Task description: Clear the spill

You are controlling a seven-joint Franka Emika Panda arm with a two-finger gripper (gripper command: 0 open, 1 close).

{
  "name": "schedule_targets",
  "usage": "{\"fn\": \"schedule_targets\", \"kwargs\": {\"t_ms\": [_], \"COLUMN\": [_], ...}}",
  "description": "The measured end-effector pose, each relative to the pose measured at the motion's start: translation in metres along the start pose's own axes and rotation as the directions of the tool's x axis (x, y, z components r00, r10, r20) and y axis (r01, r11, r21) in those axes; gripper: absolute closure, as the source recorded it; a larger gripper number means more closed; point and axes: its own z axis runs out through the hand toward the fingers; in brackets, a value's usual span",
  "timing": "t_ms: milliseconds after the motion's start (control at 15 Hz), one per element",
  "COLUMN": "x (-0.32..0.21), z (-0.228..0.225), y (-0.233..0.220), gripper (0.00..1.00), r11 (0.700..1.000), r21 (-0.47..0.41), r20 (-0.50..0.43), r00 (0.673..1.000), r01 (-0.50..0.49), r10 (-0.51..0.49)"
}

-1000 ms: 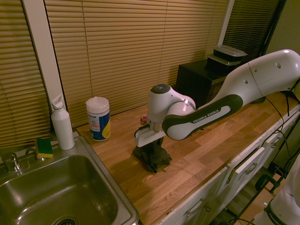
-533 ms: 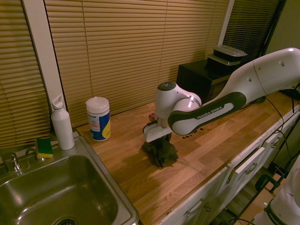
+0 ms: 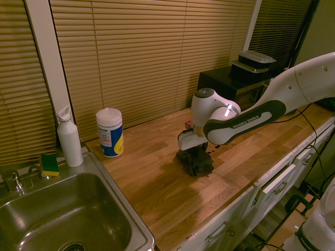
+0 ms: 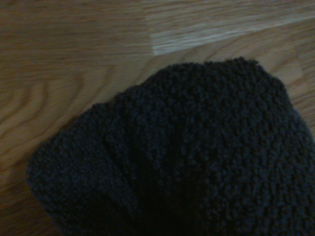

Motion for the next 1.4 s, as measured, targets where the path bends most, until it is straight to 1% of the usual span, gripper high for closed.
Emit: {"fn": "schedule_targets", "kwargs": {"t_ms": [667,1400], "x": [0.077,0.153], "z": [0.021,0.047], "y": [0.035,0.08], "gripper": [1.0,1.0], "r11": [0.995,0.985], "r21": [-0.01,-0.009], "r20": [-0.04,-0.03], "r00": [0.994,0.985], "r01": [-0.098,-0.172], "r10": [0.097,0.172]}}
